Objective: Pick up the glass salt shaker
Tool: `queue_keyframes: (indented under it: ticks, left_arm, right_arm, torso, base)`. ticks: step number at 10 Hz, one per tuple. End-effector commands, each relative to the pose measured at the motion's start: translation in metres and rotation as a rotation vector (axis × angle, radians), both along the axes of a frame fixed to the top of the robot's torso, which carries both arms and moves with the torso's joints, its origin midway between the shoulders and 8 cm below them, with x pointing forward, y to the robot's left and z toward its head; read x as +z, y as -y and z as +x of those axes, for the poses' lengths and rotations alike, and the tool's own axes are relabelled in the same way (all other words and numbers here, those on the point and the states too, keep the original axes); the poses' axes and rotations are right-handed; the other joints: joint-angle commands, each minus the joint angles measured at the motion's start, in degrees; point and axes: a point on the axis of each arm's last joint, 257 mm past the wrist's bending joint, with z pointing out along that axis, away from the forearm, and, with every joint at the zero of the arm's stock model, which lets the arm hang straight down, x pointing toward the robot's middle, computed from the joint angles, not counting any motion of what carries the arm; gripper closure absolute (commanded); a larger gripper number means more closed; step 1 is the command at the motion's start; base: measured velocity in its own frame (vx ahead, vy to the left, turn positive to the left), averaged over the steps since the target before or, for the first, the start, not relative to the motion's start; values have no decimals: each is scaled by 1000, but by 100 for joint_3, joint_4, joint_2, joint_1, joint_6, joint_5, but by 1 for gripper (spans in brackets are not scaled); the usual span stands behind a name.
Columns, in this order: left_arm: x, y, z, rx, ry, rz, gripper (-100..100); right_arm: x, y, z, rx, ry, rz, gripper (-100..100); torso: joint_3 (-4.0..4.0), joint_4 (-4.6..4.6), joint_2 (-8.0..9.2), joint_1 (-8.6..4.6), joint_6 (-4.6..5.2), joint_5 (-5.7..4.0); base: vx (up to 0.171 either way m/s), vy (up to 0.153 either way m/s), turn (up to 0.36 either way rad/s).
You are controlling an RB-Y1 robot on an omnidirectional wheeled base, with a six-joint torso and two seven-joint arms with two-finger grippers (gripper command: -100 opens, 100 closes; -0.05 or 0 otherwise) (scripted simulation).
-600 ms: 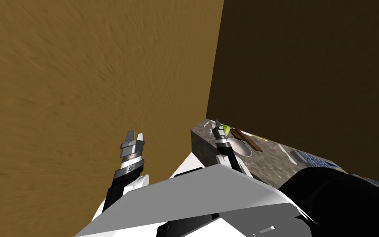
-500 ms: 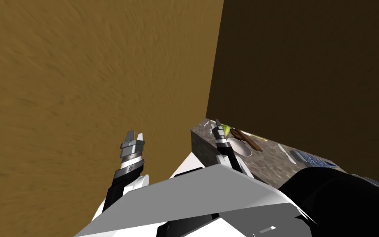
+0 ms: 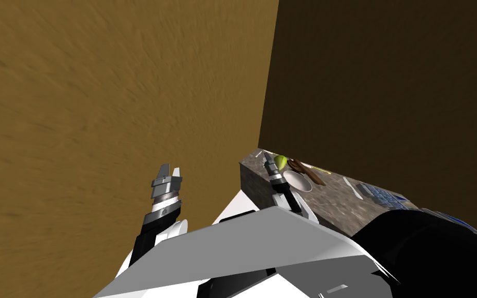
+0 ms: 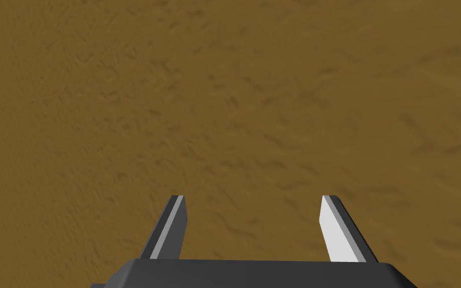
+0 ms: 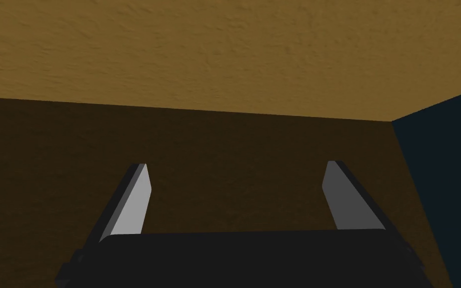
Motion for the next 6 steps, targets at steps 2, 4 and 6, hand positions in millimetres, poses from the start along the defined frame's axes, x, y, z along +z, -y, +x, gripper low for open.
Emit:
queue_keyframes:
  ticks: [2, 4, 6]
  left_arm:
    - [0, 0, 0, 0, 0, 0, 0]
    - [0, 0, 0, 0, 0, 0, 0]
    - [0, 0, 0, 0, 0, 0, 0]
  right_arm:
    - [-15, -5, 12, -9, -36, -81, -100]
    - [-38, -10, 26, -18, -83, -176, -100]
    - [-49, -12, 33, -31, -105, -242, -100]
  torso:
    - [2, 1, 5, 1, 0, 0]
    - [-1, 0, -1, -2, 0, 0]
    - [1, 1, 1, -4, 0, 0]
  base:
    - [-67, 29, -32]
    - [-67, 22, -47]
    - [-56, 23, -27]
